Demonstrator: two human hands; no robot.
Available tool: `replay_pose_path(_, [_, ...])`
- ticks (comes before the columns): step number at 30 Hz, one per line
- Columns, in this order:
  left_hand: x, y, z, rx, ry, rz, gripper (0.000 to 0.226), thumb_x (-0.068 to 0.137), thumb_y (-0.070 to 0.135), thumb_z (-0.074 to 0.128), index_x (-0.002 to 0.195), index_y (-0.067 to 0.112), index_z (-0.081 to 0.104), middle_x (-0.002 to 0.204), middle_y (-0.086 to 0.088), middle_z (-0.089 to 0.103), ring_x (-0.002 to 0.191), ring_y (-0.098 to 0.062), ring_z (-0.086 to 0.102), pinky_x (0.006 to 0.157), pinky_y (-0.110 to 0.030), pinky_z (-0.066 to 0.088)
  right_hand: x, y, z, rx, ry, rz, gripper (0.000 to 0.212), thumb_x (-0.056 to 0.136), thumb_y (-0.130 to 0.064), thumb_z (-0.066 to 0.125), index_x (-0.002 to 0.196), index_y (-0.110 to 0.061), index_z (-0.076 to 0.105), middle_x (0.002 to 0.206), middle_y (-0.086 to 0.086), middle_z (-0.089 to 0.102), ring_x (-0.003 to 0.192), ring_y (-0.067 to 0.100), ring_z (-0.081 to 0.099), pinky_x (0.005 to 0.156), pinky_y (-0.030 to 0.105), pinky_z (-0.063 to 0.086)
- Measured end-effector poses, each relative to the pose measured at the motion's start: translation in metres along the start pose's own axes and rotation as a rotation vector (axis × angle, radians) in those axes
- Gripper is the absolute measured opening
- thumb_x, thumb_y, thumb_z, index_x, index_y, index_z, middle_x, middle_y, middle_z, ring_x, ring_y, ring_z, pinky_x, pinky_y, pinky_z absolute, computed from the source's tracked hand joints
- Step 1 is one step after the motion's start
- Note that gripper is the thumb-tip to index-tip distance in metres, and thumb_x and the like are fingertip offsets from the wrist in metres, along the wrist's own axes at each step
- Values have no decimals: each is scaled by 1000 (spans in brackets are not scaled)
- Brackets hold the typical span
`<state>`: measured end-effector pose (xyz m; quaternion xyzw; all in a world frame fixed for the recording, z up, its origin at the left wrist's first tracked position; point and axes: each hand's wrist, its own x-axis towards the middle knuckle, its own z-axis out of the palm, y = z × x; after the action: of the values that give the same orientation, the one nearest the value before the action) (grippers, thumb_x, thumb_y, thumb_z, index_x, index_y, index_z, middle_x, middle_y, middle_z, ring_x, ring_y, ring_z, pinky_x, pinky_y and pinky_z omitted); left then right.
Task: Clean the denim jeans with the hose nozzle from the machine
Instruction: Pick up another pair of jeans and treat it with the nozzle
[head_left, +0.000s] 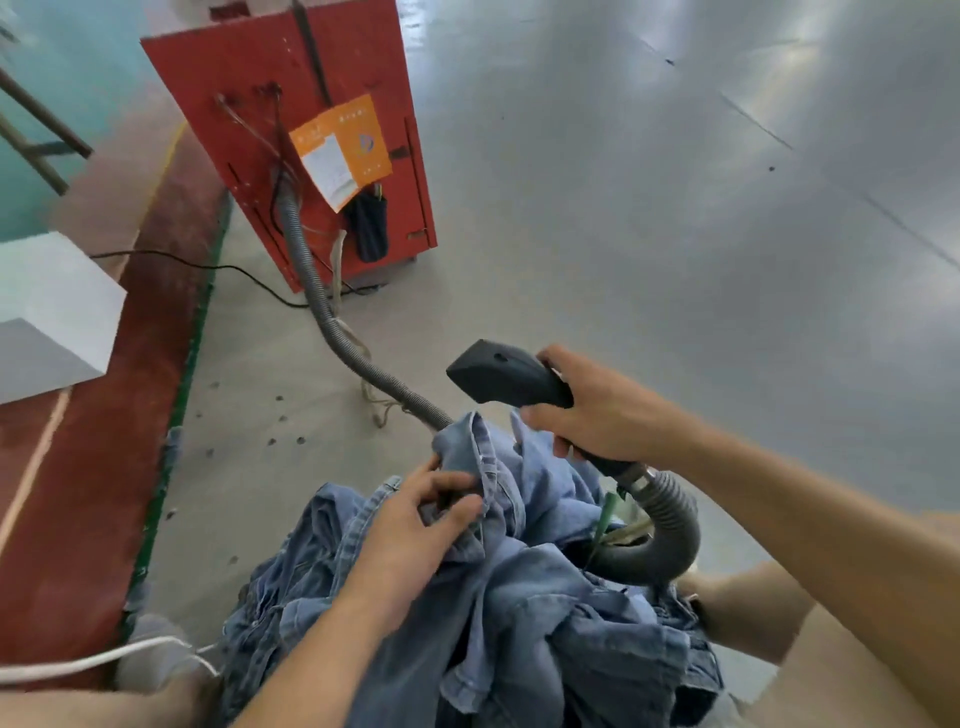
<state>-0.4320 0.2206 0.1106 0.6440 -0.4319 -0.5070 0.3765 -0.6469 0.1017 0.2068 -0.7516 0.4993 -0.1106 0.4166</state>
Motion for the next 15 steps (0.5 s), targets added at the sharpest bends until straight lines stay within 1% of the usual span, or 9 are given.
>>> replay_pose_path(2, [2,0,4,110,106,-19,38,76,36,91,102,43,64,100,14,70,88,-3,67,77,-20,53,-11,5,-8,22,65,-40,30,102,-35,65,128,-24,54,85,2,70,58,13,71,50,22,55])
replay_pose_path(4, [4,3,10,132,156,-8,56,73,31,91,106,45,48,104,9,65,89,-10,64,81,-25,52,-21,11,-15,43,83,-30,24,103,-40,62,122,-27,54,80,6,69,53,15,66,49,26,55])
replay_pose_path(5, [4,4,13,130,162,23,60,74,25,91,106,45,44,107,8,64,90,-9,62,80,-20,50,-25,14,-18,54,82,-10,20,103,-41,60,117,-28,54,77,7,67,49,15,64,47,28,55])
replay_pose_path(7, [2,6,21,145,189,78,62,74,17,89,106,43,42,109,13,61,92,3,60,74,-7,44,-33,18,-22,96,43,31,10,103,-42,61,105,-33,56,70,6,65,46,17,61,45,32,54])
replay_pose_path(9, [-2,6,28,141,234,118,64,73,14,89,107,41,43,111,18,58,95,13,55,74,-2,41,-41,19,-19,148,-75,63,9,99,-46,64,94,-40,60,64,0,64,47,18,60,45,33,54])
replay_pose_path(10, [-6,5,32,124,246,135,66,72,11,89,109,40,43,112,17,58,95,13,55,75,-3,42,-44,19,-14,162,-144,81,10,98,-48,65,91,-42,61,62,-3,64,47,16,60,44,31,53])
replay_pose_path(12, [-11,1,38,46,232,157,70,73,5,88,113,41,44,114,12,62,96,9,60,80,-8,48,-42,19,3,173,-185,105,8,99,-45,65,92,-43,63,59,-5,63,46,13,59,43,27,51])
replay_pose_path(13, [-15,-2,40,6,204,157,72,74,3,88,116,41,44,115,10,66,98,7,63,83,-12,51,-39,20,11,183,-139,113,5,101,-43,65,97,-40,63,61,-4,62,45,12,58,44,27,51])
replay_pose_path(15, [-21,-6,40,-37,147,168,75,75,4,88,120,44,44,115,11,72,103,-2,69,87,-20,56,-28,21,15,228,22,136,12,104,-38,62,109,-28,63,69,2,62,47,13,57,46,29,53])
